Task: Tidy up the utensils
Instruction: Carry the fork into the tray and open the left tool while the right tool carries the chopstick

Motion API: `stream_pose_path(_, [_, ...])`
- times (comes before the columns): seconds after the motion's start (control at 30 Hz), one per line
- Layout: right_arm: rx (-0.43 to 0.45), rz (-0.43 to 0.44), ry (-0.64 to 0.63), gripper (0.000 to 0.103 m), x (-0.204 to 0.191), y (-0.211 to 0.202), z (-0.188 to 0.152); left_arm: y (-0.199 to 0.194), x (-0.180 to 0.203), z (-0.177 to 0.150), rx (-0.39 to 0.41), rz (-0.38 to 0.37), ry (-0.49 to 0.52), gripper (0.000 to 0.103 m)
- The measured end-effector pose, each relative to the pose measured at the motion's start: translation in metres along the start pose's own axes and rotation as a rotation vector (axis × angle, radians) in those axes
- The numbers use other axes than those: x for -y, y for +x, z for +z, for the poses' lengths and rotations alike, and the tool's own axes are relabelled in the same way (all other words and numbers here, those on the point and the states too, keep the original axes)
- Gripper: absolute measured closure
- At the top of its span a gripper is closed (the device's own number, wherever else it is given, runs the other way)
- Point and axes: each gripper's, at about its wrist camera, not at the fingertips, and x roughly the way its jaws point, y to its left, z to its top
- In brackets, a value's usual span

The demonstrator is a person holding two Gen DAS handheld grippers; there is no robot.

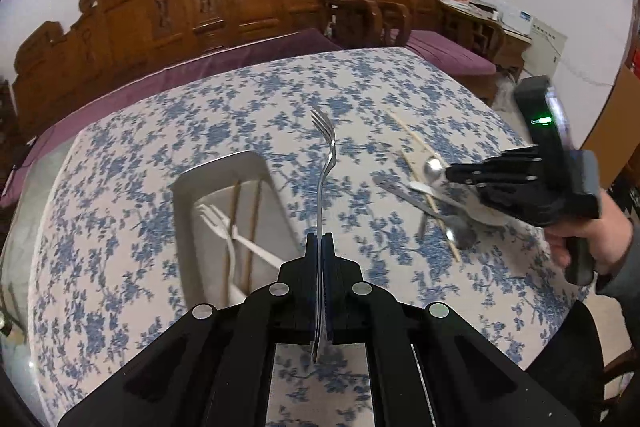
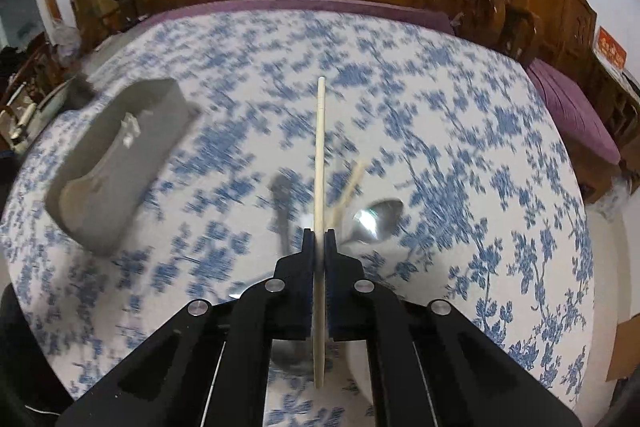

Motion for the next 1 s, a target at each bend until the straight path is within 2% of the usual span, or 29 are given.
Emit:
stream_pose_path(0.33, [0.073, 0.116, -0.038, 0.097, -0.057, -0.031, 0.019, 0.029, -0.047, -0.008, -0.05, 0.072, -0.077, 0.101])
stream_pose_path(0.57, [0.085, 0.179, -0.085, 0.097, -0.096, -0.039, 0.022, 0.056, -0.074, -0.015, -0.095, 0.103, -0.136, 0.101])
stream_pose_path(1.0, [0.06, 0.229, -0.08, 0.097, -0.117, -0.035, 0.019, 0.083, -0.089, -0.008, -0.109, 0.13, -0.158, 0.101])
